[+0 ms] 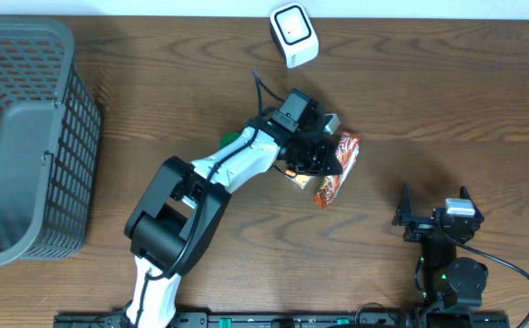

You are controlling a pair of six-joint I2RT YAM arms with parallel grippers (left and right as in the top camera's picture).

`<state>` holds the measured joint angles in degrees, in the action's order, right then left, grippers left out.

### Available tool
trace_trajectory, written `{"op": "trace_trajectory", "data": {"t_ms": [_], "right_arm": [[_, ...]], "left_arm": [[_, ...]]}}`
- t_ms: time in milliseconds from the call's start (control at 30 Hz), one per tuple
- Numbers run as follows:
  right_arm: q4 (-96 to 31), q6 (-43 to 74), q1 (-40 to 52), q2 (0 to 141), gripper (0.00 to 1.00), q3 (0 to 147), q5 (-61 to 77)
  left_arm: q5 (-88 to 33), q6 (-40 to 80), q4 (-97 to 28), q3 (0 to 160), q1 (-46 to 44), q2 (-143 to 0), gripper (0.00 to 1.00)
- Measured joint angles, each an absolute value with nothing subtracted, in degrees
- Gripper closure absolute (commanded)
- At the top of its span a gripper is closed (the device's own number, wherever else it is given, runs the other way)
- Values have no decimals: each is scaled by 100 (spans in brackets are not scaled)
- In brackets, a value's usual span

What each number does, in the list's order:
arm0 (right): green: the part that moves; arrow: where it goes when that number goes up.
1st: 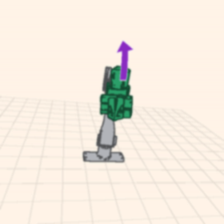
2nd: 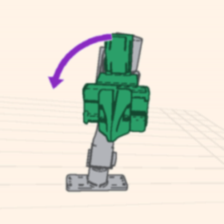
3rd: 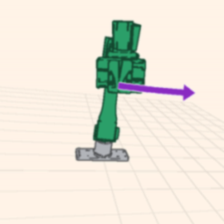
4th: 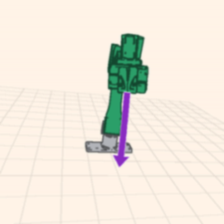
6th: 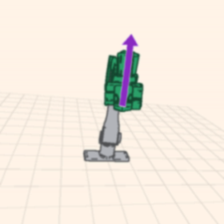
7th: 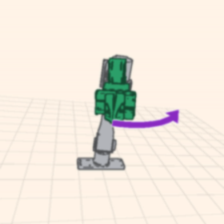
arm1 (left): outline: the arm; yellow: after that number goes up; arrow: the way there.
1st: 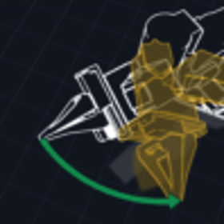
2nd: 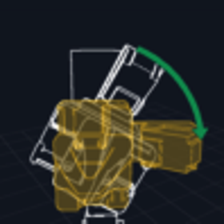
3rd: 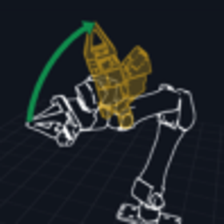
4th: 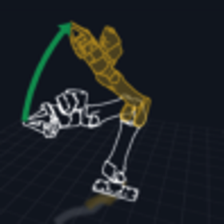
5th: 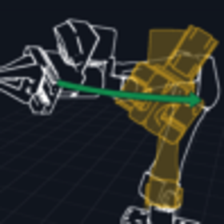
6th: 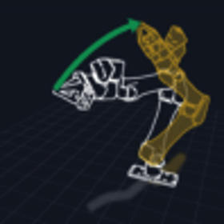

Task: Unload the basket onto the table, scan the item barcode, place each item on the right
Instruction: 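Carry the TOP bar right and drop it beside the Kleenex pack, then retract the left arm and reach the right gripper to the TOP bar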

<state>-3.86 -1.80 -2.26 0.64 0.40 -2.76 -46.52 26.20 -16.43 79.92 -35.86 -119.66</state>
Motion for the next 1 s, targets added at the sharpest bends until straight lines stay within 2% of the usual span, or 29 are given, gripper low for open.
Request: {"op": "trace_trajectory", "data": {"t_ms": [133, 167, 233, 267, 300, 700, 900, 1000], "right_arm": [[-386, -180, -226, 64, 1, 40, -276], [-386, -180, -226, 64, 1, 40, -276], [-386, -180, -226, 64, 1, 40, -276], [-381, -180, -226, 64, 1, 40, -276], [-375, -180, -226, 64, 1, 40, -276], [-491, 307, -226, 64, 1, 126, 233], [-2126, 635, -226, 180, 1, 1214, 410], [-2978, 683, -226, 556, 1, 2073, 447]], "left_arm": [[-4711, 3183, -1643, 7992, -3437, -12197, 86], [-4713, 3306, -1643, 7992, -3400, -12267, 53], [-4707, 3474, -1629, 7992, -3336, -12372, 27], [-4718, 3514, -1588, 7992, -3319, -12379, 6], [-4748, 3548, -1509, 7992, -3317, -12376, 2], [-4762, 3706, -991, 8031, -3352, -11904, 2], [-4219, 3393, -908, 8031, -3380, -10674, 2], [-3402, 3028, -1081, 8031, -3430, -9937, 2]]}}
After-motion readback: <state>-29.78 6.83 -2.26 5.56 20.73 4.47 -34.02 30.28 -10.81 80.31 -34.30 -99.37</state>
